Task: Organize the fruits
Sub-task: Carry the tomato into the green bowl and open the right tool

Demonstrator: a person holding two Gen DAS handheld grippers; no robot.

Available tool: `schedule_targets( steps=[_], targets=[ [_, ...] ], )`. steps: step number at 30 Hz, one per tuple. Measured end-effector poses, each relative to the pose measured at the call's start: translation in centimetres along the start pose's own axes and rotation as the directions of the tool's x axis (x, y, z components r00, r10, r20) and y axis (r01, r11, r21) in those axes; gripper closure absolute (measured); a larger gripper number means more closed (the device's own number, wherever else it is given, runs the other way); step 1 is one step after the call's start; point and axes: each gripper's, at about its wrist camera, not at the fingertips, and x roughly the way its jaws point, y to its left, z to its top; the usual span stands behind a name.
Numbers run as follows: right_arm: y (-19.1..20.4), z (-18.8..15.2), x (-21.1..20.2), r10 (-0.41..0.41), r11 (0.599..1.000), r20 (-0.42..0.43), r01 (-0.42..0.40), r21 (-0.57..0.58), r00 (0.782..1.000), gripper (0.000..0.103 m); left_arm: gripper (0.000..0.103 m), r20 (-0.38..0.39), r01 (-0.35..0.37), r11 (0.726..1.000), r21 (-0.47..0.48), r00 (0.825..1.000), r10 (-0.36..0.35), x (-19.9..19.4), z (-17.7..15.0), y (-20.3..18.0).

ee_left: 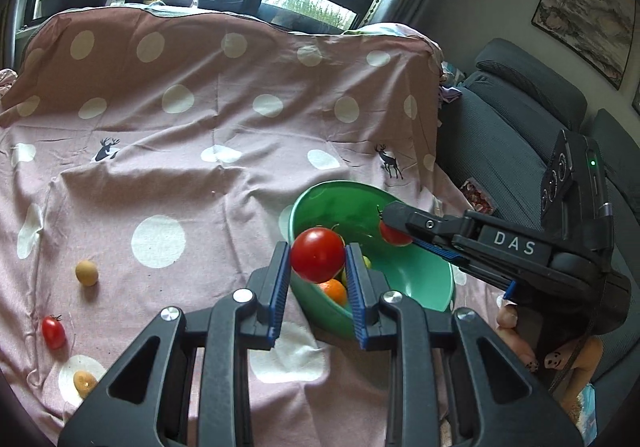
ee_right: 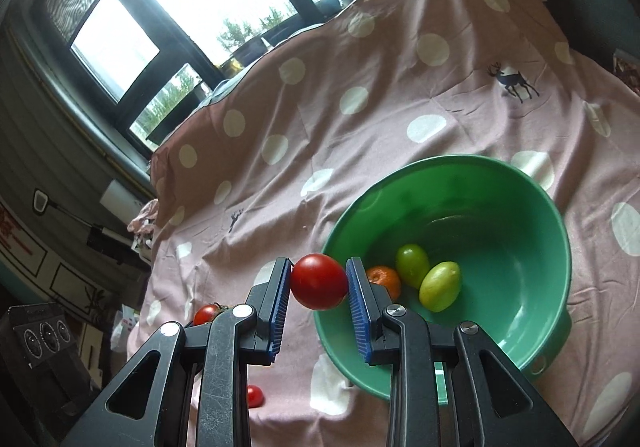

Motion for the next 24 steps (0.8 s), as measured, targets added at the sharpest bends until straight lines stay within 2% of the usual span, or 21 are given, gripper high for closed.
schedule_targets(
  steps=[20, 24],
  targets=[
    [-5.8, 1.2, -1.6, -0.041, 0.989, 0.024, 0.037, 0.141, 0.999, 0.073, 0.076, -0.106, 0.082, 0.996, 0.042, 0.991, -0.077, 5.9, 0.2, -5.4],
    [-6.4, 1.3, -1.4, -0.05, 0.986, 0.016, 0.047, 0.159, 0.999, 0.073, 0.076, -0.13, 0.075, 0.996, 0.052, 0.989, -0.068, 7.0, -0.1, -5.8]
  ],
)
